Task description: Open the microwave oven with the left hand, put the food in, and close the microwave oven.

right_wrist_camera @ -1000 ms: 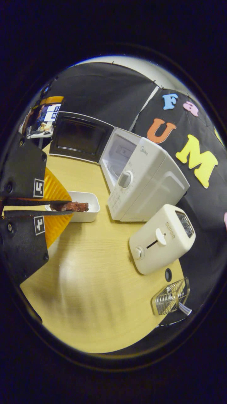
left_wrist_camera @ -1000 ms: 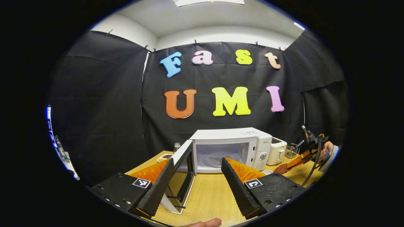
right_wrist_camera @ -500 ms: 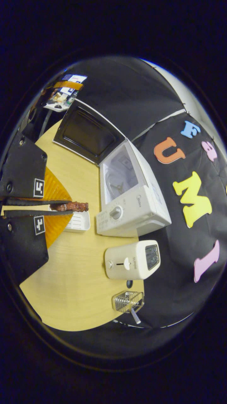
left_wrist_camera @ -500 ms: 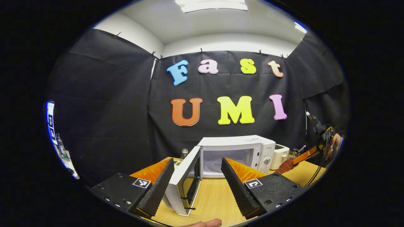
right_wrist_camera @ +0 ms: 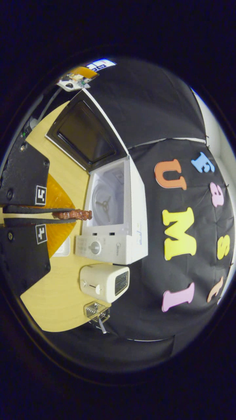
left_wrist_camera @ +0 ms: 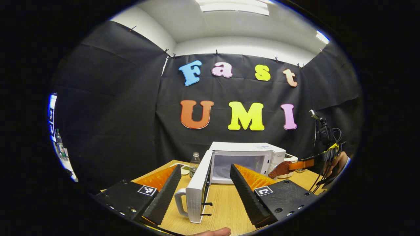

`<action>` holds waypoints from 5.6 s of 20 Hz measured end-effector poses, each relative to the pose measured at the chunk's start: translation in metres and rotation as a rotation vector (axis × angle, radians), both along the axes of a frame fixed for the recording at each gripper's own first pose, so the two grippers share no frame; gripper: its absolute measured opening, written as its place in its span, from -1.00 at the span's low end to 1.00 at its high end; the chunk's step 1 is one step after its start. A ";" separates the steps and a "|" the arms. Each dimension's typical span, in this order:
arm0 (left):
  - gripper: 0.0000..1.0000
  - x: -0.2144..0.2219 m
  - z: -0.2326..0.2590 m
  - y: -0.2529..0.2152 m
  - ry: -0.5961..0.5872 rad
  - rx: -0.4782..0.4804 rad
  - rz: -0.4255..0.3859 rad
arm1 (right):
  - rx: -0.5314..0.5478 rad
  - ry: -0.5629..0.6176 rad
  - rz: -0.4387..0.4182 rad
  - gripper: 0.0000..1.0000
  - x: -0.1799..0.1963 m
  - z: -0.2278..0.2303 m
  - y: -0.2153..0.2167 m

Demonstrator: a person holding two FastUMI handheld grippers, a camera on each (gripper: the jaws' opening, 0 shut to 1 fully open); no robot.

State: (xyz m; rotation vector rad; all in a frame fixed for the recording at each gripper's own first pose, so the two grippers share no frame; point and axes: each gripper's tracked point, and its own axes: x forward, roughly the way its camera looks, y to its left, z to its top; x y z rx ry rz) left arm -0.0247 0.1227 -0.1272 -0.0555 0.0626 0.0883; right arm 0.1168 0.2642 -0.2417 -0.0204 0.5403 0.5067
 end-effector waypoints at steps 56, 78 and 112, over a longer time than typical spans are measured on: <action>0.84 -0.010 -0.058 0.092 0.087 -0.019 0.056 | 0.462 -0.066 -0.407 0.99 0.087 -0.021 0.089; -1.00 0.028 -0.140 0.057 0.204 -0.046 -0.065 | 0.174 -0.333 -0.305 1.00 -0.066 0.109 -0.097; -1.00 0.205 -0.165 -0.220 0.217 -0.014 -0.453 | 0.198 -0.325 -0.390 1.00 -0.019 0.088 -0.215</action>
